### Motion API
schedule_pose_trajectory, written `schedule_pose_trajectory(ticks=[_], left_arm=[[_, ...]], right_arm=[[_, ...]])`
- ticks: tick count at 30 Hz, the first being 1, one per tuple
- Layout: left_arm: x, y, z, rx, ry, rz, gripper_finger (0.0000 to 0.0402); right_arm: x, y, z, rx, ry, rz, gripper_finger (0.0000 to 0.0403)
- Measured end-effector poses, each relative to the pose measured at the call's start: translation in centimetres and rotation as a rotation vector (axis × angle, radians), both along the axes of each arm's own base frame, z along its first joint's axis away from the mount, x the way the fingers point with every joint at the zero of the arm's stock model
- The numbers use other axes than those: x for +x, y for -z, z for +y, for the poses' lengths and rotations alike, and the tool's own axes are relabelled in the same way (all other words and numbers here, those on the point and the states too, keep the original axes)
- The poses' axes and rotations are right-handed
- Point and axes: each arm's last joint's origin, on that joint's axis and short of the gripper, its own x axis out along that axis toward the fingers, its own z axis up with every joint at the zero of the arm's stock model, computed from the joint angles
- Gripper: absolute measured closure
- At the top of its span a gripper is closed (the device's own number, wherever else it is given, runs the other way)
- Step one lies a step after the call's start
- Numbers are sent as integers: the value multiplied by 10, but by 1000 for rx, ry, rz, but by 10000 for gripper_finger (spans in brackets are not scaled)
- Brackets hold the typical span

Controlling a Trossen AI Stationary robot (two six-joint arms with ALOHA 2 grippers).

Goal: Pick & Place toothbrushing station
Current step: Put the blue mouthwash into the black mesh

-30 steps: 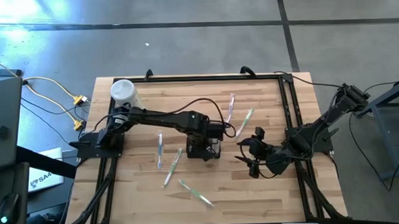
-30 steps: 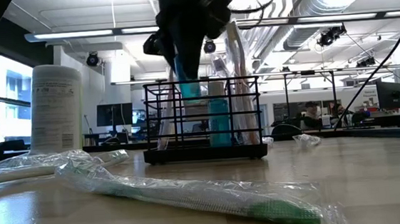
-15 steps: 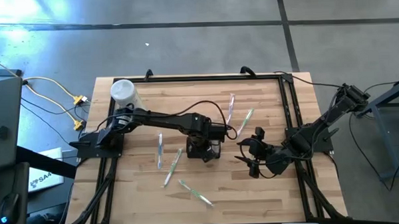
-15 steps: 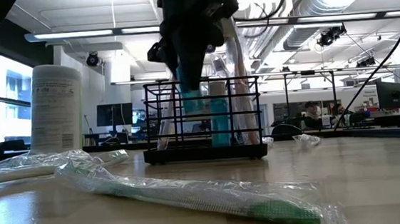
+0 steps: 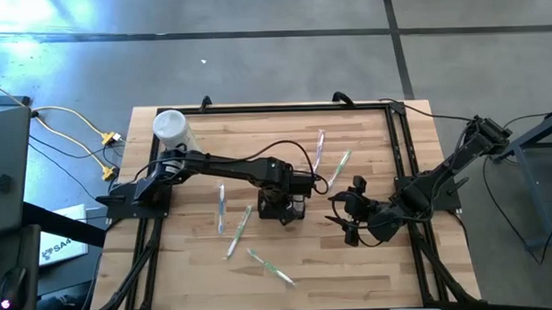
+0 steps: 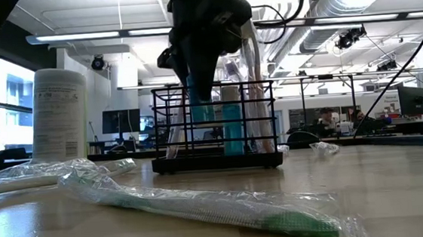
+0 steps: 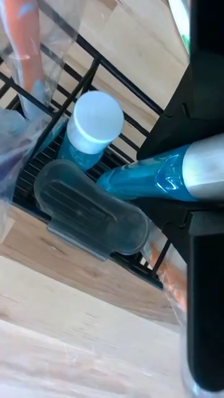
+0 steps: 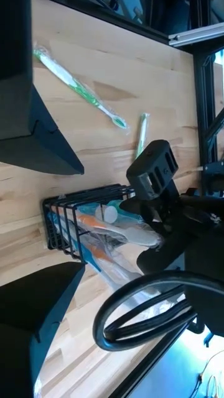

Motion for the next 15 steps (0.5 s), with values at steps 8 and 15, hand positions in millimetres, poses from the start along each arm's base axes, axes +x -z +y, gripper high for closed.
schedule_pose_trajectory(ticks=[8, 15], left_arm=[[0, 0, 0, 0, 0, -1, 312], [2, 3, 0, 5, 19, -4, 310]], right_arm=[[0, 0, 0, 0, 0, 0, 168], [0, 0, 0, -1, 0, 1, 168]])
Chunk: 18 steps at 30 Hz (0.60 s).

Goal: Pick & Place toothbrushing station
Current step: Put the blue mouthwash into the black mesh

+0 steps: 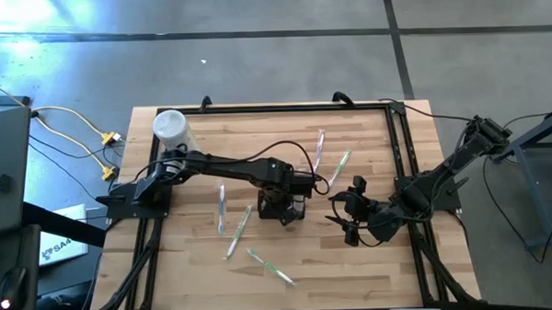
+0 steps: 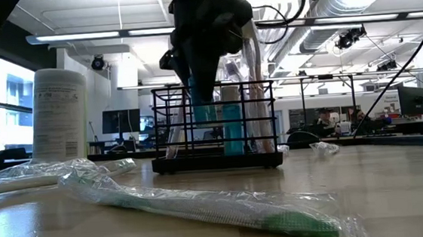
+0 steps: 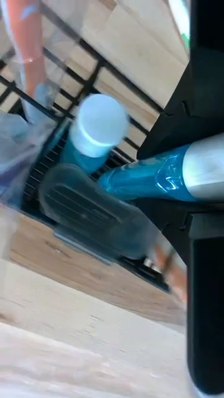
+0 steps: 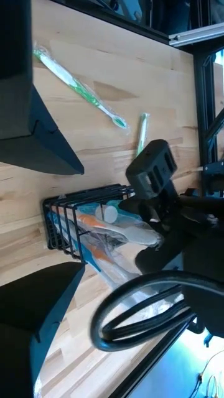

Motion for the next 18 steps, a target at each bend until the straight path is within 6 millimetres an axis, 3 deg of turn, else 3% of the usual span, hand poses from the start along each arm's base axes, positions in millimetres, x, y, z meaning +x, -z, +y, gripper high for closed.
schedule_pose_trajectory(ticks=[6, 18], left_arm=[[4, 12, -1, 0, 19, 8, 309], [4, 13, -1, 0, 35, 5, 309]], right_arm=[[0, 0, 0, -2, -1, 4, 168], [0, 1, 0, -4, 0, 8, 168]])
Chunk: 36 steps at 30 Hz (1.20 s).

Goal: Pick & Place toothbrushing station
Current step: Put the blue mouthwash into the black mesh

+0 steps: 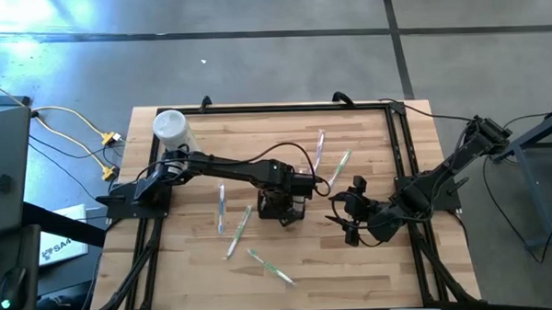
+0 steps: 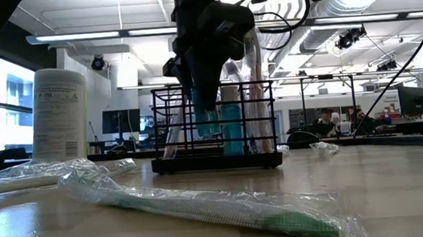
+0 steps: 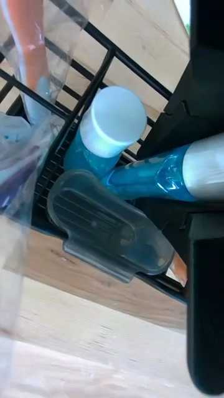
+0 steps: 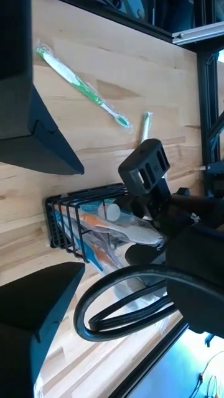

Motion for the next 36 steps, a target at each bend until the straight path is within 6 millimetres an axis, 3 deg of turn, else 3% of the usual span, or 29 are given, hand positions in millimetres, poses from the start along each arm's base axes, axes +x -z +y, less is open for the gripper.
schedule_pose_trajectory(ticks=[19, 28, 36], left_arm=[[1, 1, 0, 11, 53, -5, 308], [1, 1, 0, 15, 72, -5, 257], [1, 1, 0, 13, 66, -6, 278]], right_arm=[[0, 1, 0, 2, 2, 5, 168], [0, 1, 0, 1, 2, 7, 168], [-1, 1, 0, -2, 2, 11, 168]])
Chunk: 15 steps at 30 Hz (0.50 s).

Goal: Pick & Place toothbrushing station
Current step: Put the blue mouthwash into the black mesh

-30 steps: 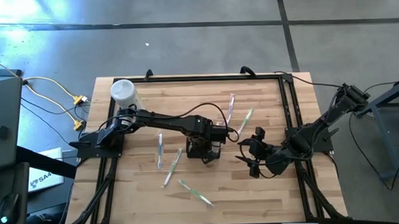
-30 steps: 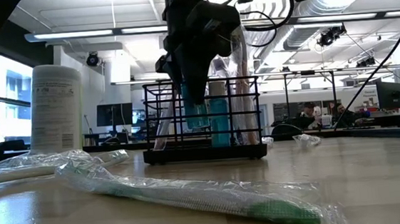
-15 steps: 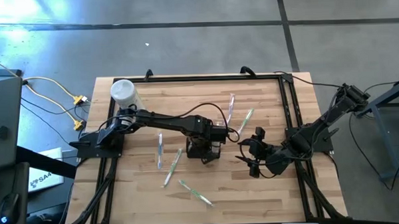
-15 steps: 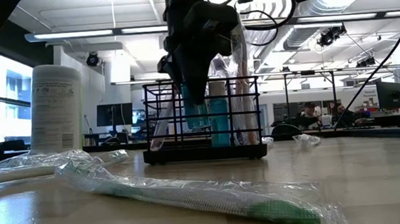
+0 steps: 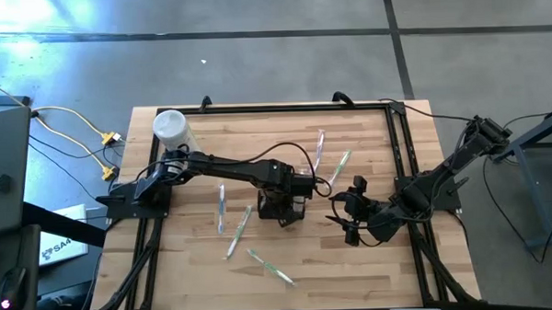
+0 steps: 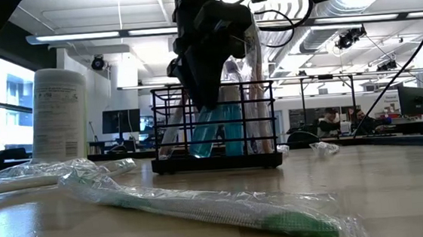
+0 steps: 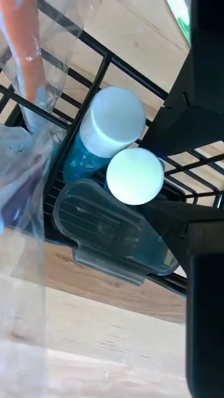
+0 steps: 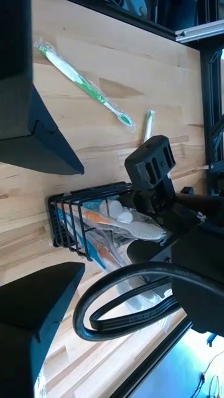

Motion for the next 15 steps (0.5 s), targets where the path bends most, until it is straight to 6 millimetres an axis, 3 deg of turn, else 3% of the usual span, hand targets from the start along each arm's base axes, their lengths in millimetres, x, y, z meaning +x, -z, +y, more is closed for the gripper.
schedule_pose_trajectory(ticks=[15], left_arm=[[0, 0, 0, -22, 3, 3, 283]], right_arm=[[0, 0, 0, -1, 0, 1, 168]])
